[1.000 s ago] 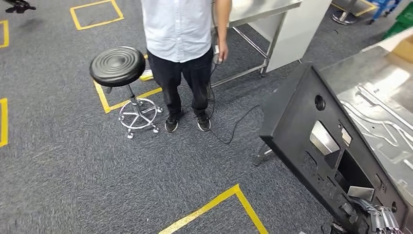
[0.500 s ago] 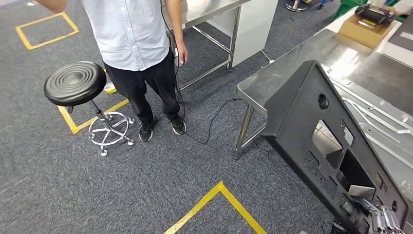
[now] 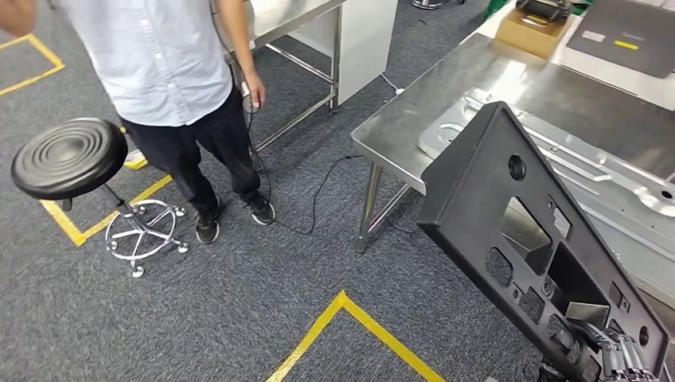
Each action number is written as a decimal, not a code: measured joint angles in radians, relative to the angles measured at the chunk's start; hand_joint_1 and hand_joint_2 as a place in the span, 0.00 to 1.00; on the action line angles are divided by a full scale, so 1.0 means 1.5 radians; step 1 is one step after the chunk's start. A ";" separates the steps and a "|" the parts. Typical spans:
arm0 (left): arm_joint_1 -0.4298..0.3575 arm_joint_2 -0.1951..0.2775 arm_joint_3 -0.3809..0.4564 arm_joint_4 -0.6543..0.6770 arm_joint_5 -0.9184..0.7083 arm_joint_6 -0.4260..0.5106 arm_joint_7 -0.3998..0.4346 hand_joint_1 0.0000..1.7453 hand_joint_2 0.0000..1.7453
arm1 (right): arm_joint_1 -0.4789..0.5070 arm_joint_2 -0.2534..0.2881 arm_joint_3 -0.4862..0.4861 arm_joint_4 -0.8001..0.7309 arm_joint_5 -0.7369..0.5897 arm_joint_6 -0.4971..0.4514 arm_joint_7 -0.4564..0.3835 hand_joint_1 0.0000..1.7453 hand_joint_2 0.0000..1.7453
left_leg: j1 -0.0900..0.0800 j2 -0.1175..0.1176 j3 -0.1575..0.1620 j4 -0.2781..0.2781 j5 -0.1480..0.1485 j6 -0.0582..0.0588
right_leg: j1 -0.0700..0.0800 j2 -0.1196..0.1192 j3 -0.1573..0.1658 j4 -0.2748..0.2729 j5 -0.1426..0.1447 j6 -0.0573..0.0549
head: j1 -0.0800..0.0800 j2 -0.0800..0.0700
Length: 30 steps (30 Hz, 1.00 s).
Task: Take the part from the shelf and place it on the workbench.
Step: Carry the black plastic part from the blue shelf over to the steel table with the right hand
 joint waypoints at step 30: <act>-0.001 0.002 0.000 0.000 0.000 -0.013 -0.004 0.00 1.00 | -0.011 -0.021 0.012 0.013 0.016 0.000 0.012 1.00 1.00 | 0.001 0.008 0.005 -0.002 0.001 -0.003 | -0.003 -0.013 0.021 -0.045 0.028 0.004 | 0.002 0.000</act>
